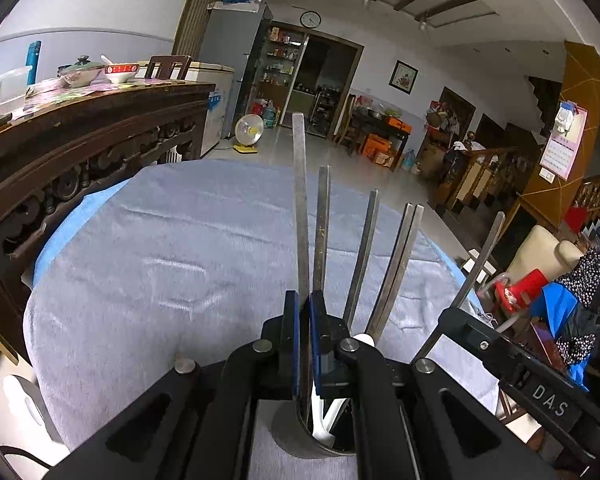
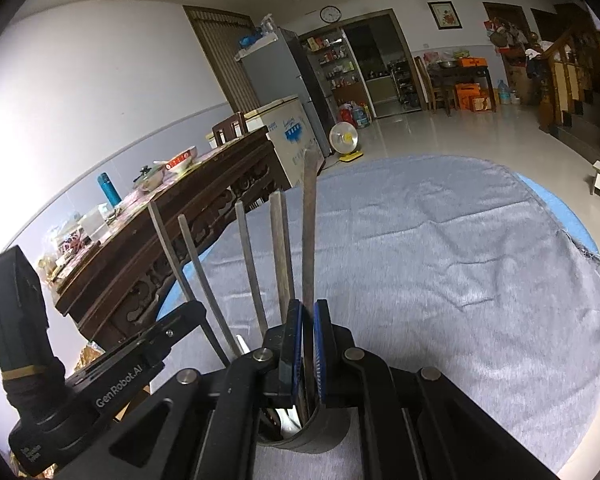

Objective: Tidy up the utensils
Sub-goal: 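Lower both chopsticks tip-first into the black holder beside the other utensils, then open both tools to release the chopsticks into the holder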

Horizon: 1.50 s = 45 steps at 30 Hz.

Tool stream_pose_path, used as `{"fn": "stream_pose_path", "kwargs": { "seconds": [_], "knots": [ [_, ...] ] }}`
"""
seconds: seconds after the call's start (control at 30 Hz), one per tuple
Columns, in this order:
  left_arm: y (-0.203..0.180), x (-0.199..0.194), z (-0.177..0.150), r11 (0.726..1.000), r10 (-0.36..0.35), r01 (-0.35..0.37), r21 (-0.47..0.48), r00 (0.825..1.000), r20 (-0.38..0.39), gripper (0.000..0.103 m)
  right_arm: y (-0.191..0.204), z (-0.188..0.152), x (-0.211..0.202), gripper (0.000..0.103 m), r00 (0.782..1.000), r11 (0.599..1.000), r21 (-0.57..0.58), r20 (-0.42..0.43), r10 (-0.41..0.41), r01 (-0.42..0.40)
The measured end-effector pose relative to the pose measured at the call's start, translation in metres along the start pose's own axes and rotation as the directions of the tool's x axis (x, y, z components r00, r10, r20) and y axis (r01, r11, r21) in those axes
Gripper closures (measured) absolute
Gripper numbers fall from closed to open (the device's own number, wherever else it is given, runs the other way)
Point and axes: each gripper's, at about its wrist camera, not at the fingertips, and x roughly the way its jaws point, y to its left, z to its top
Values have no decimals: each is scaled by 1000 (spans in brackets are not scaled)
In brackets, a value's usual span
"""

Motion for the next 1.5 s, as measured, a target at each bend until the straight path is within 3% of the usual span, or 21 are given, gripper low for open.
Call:
{"fn": "stream_pose_path", "kwargs": {
  "seconds": [0.83,0.9,0.97,1.03,1.23,1.33,1.4,1.47,1.5],
  "knots": [
    [-1,-6,6,1000,-1,0,-15,1000,-14,98,1,2,2,95,1000,1000,-3,-12,-7,7],
    [0,-8,7,1000,-10,9,-20,1000,-20,93,-1,1,-1,95,1000,1000,4,-5,-11,11],
    [2,-11,7,1000,-11,11,-27,1000,-18,69,-3,1,-3,95,1000,1000,10,-1,-17,17],
    [2,-16,8,999,-11,11,-31,1000,-2,53,-7,2,-5,95,1000,1000,19,1,-22,22],
    [5,-27,13,999,-3,3,-39,1000,17,49,-12,1,-9,93,1000,999,29,1,-28,28],
    [7,-34,15,999,6,-5,-48,1000,28,40,-14,1,-13,83,999,999,31,4,-33,33],
    [9,-36,16,999,19,-17,-46,999,37,33,-13,1,-13,55,999,999,29,1,-37,37],
    [13,-40,17,998,30,-27,-49,999,46,32,-13,0,-17,38,999,999,19,11,-43,43],
    [15,-42,17,998,36,-33,-56,998,48,32,-12,0,-19,37,999,999,13,15,-46,46]
  ]
}}
